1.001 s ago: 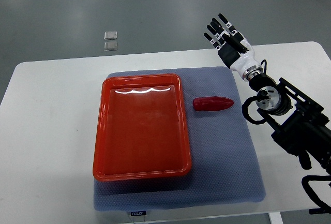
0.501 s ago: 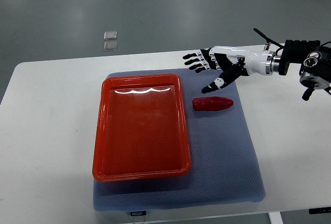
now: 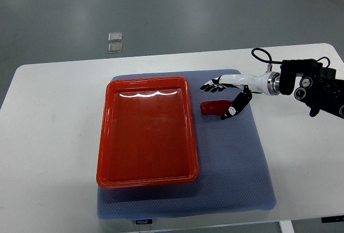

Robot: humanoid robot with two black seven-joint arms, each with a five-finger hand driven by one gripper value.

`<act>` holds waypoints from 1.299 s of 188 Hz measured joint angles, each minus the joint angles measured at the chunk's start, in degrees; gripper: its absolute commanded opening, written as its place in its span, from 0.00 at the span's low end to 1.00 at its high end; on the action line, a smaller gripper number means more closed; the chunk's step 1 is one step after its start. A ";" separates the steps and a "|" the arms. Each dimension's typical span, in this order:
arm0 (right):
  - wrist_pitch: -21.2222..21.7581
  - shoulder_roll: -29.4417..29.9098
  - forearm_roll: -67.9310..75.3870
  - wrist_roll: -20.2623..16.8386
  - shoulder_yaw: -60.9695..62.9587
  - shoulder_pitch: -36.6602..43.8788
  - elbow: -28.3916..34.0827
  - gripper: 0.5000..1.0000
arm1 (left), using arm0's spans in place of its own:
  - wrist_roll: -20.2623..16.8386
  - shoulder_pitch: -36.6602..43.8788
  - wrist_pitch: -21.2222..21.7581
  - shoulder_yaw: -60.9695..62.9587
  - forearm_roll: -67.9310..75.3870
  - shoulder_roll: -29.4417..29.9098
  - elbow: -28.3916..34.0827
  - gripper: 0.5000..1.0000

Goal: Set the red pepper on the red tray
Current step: 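Close the right hand fingers around the red pepper, then lift the red pepper and carry it over the red tray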

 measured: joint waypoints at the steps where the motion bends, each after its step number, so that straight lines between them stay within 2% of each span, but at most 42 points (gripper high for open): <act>1: -0.10 0.02 0.00 -0.02 -0.05 -0.02 -0.01 0.61 | 0.00 0.00 0.00 0.00 0.00 0.00 0.00 1.00; 28: -2.37 0.56 -0.46 -0.30 -1.63 -0.23 -0.56 0.54 | 0.00 0.00 0.00 -0.01 -0.01 0.00 0.07 1.00; 106: -4.94 3.53 -4.75 -0.30 -2.92 -1.61 -5.31 0.55 | 0.00 0.01 0.00 -0.14 -0.04 0.00 0.08 1.00; 116: -5.03 3.59 -4.76 -0.27 -2.92 -1.70 -5.60 0.52 | 0.00 0.01 0.00 -0.17 -0.04 0.00 0.08 1.00; 134: -5.09 4.02 -4.83 -0.25 -2.93 -1.77 -5.81 0.36 | 0.00 0.01 0.00 -0.18 -0.04 0.00 0.08 1.00; 136: -5.10 4.11 -4.84 -0.25 -2.94 -1.77 -5.82 0.32 | 0.00 0.01 0.00 -0.18 -0.04 0.00 0.08 1.00; 142: -5.10 4.38 -4.89 -0.25 -2.97 -1.77 -5.82 0.27 | 0.00 0.01 0.00 -0.18 -0.04 0.00 0.08 1.00; 155: -5.09 4.64 -4.94 -0.25 -3.03 -1.77 -5.84 0.09 | 0.00 0.01 0.00 -0.18 -0.04 0.00 0.08 1.00; 167: -5.07 4.76 -5.22 -0.25 -3.07 -1.77 -5.84 0.00 | 0.00 0.01 0.00 -0.18 -0.04 0.00 0.08 1.00; 206: -5.28 4.55 -6.58 -0.10 -3.03 -1.78 -5.83 0.00 | 0.00 0.01 0.00 -0.19 -0.04 0.00 0.08 1.00; 244: -4.67 1.89 -5.89 0.06 -2.75 0.96 -4.94 0.00 | 0.00 0.01 0.00 -0.19 -0.04 0.00 0.08 1.00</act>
